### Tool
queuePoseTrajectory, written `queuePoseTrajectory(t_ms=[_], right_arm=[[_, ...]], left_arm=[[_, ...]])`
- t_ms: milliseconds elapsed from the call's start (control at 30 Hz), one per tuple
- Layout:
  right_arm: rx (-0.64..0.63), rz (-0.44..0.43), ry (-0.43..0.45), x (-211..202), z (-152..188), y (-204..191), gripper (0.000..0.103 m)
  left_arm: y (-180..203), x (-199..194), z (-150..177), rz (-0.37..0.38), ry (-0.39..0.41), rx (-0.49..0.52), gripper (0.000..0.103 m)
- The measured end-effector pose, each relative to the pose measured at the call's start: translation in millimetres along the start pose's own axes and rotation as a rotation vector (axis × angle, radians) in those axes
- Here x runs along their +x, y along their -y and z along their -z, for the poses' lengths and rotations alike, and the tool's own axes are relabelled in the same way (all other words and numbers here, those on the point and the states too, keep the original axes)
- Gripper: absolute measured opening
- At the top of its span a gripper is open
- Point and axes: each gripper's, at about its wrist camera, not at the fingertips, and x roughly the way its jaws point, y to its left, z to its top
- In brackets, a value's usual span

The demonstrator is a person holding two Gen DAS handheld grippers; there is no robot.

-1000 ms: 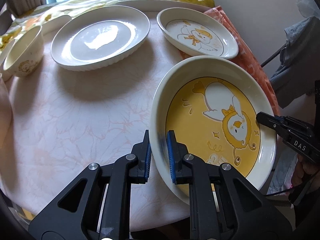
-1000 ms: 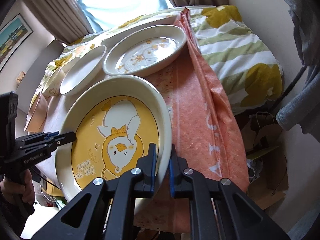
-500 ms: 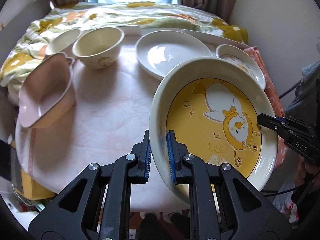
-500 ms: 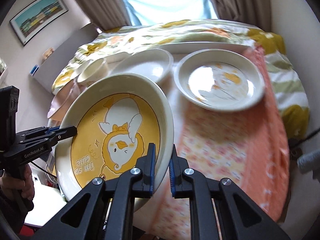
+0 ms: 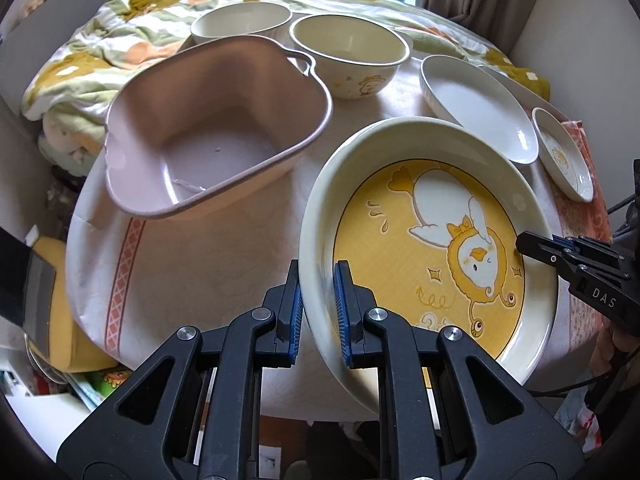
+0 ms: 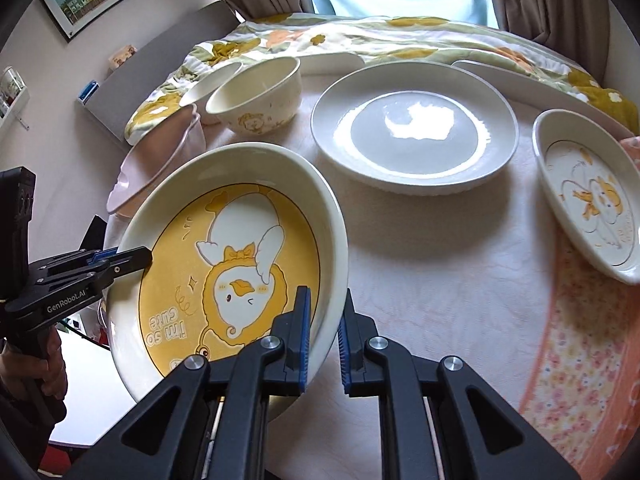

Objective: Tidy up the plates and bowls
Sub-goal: 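Lift the yellow duck plate with both grippers toward the pink basin, then lower the yellow plate onto the cloth and open both grippers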

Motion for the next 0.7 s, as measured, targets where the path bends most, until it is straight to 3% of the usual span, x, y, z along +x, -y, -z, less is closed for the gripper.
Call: queuePoseTrajectory(t_ms=[300, 633, 700], right_arm=[[0.021, 0.043, -0.024, 17, 0, -7, 0.011], [0.023, 0.074, -0.035, 18, -1, -9, 0.012], [0.031, 0.073, -0.034, 18, -1, -9, 0.012]], left_arm=[[-13, 21, 2, 0.04, -0.019, 0.002, 0.013], [-9, 23, 0, 0.027, -0.021, 0.031, 0.014], [-5, 23, 0, 0.01, -0.025, 0.047, 0.018]])
